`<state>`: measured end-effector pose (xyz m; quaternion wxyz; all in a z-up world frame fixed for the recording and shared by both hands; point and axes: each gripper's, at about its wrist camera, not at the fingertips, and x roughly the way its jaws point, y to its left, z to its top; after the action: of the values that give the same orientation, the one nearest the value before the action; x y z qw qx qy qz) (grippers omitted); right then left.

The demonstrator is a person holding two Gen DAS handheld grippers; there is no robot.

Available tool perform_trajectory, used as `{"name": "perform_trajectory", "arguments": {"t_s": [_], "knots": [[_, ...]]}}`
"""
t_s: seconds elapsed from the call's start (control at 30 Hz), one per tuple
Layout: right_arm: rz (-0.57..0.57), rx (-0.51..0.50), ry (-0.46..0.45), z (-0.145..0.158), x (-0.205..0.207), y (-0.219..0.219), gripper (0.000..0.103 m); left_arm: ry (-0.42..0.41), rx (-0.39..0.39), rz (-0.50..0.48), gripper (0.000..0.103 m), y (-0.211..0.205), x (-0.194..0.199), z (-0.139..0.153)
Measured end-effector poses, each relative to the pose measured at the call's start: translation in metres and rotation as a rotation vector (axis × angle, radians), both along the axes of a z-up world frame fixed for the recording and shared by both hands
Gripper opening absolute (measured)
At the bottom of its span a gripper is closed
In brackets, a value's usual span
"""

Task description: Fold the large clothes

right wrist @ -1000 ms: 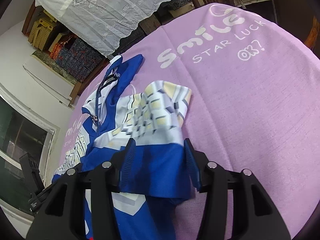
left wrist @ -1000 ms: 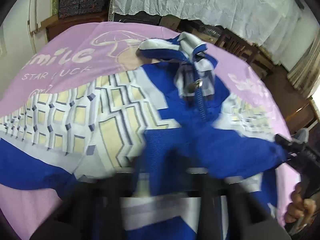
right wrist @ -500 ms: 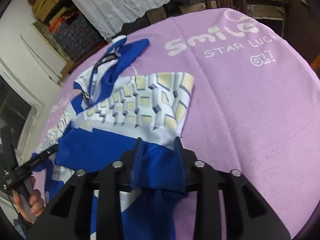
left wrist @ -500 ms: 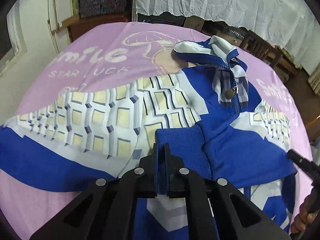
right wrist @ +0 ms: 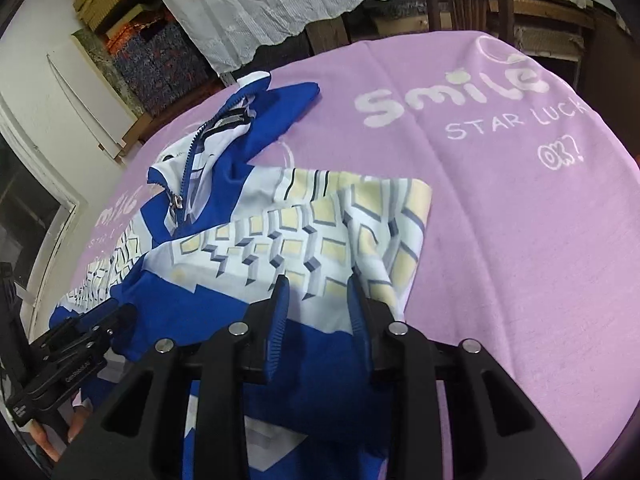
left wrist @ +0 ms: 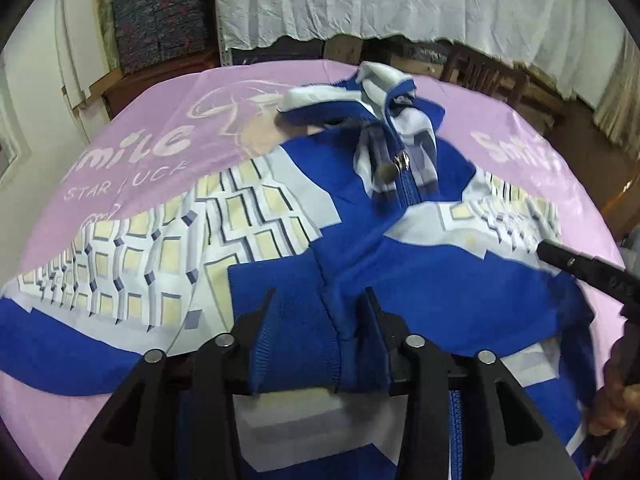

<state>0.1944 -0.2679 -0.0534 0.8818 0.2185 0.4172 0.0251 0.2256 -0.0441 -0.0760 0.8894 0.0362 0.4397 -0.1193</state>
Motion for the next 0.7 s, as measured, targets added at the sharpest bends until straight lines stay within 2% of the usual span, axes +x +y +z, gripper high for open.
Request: {"name": "perform_trajectory", "arguments": {"t_s": [0.13, 0.2, 0.3, 0.47, 0.57, 0.7], "knots": [[0.027, -0.004, -0.031, 0.010, -0.021, 0.009, 0.060, 0.015, -0.060, 0.040, 0.046, 0.018, -0.002, 0.008], [0.051, -0.004, 0.015, 0.002, -0.023, 0.017, 0.066, 0.016, -0.118, 0.093, 0.052, 0.040, -0.005, 0.016], [0.055, -0.038, 0.032, -0.001, -0.023, 0.021, 0.067, 0.003, -0.128, 0.197, 0.052, 0.067, -0.010, 0.023], [0.021, 0.121, -0.015, 0.010, -0.040, 0.005, 0.067, -0.004, -0.175, 0.346, 0.054, 0.130, -0.038, 0.034], [0.014, 0.135, -0.040, 0.016, -0.050, 0.002, 0.067, -0.022, -0.230, 0.481, 0.062, 0.179, -0.057, 0.041], [0.001, 0.171, -0.041, 0.016, -0.055, -0.003, 0.067, 0.043, -0.349, 0.619, 0.062, 0.238, -0.071, 0.032]]}}
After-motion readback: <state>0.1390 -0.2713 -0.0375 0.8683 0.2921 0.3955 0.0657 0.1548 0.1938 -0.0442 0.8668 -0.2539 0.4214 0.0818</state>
